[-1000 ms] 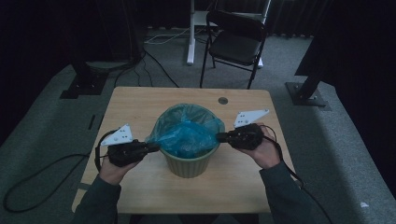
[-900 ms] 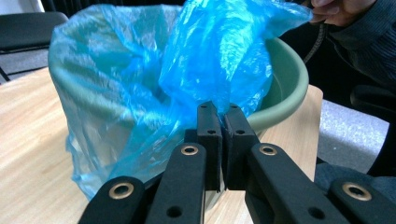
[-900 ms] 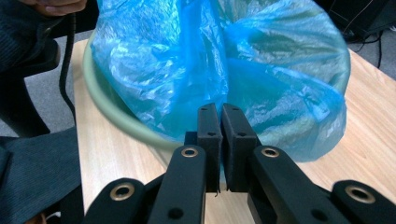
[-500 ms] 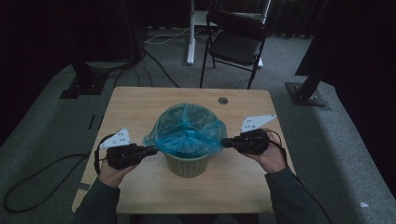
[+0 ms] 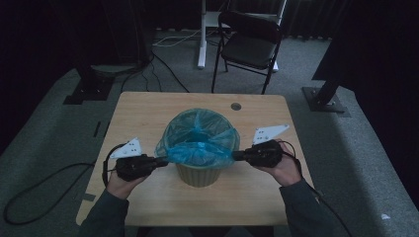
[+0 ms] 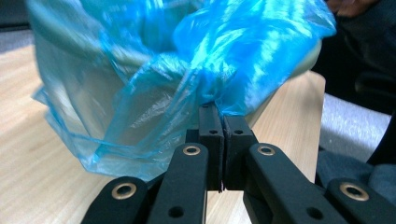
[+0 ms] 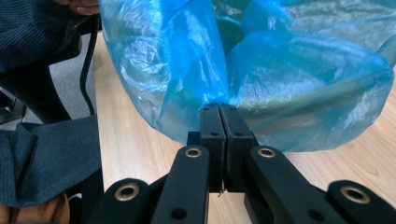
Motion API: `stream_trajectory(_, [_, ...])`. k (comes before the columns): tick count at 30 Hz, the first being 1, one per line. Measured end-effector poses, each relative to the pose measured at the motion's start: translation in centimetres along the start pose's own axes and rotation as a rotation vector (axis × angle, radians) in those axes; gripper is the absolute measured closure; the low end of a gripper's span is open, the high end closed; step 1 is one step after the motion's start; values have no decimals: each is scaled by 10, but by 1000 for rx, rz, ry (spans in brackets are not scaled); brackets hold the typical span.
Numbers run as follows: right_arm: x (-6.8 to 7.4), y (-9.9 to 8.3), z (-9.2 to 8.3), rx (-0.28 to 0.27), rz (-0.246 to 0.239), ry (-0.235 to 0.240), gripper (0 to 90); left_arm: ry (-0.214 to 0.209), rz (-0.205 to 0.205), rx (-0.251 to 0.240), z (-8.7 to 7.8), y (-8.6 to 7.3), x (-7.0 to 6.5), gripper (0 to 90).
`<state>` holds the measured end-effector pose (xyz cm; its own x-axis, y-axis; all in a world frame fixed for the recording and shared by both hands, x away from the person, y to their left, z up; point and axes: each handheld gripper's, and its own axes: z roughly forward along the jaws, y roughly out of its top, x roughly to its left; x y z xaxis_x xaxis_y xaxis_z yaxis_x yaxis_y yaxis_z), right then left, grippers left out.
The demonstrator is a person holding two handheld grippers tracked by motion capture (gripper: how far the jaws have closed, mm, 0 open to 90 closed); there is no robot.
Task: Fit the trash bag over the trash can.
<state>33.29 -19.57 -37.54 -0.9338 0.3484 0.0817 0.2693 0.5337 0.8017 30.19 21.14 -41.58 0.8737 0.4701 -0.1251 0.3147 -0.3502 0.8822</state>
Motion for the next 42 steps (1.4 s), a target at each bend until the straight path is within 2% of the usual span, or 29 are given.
stream_trajectory(8, [-2,-4,2,15,6,-6,886,6,-14,30,7,-2,4,874])
stream_trajectory(11, [-1,-4,1,20,4,-12,878,22,-18,37,5,-3,3,788])
stream_trajectory(17, [-1,-3,-3,12,3,-26,876,-3,-24,-36,-14,-4,6,655])
stream_trajectory(22, [-1,-2,-3,8,1,-27,873,-13,-5,-79,-27,2,4,606])
stream_trajectory(26, [-1,0,-1,9,-2,-26,871,-7,14,-87,-30,10,1,605])
stream_trajectory(33, [-2,-2,-4,8,-4,-31,872,-14,20,-105,-32,17,2,576])
stream_trajectory(42, [-3,-2,-4,10,-5,-31,871,-23,49,-132,-31,43,4,497])
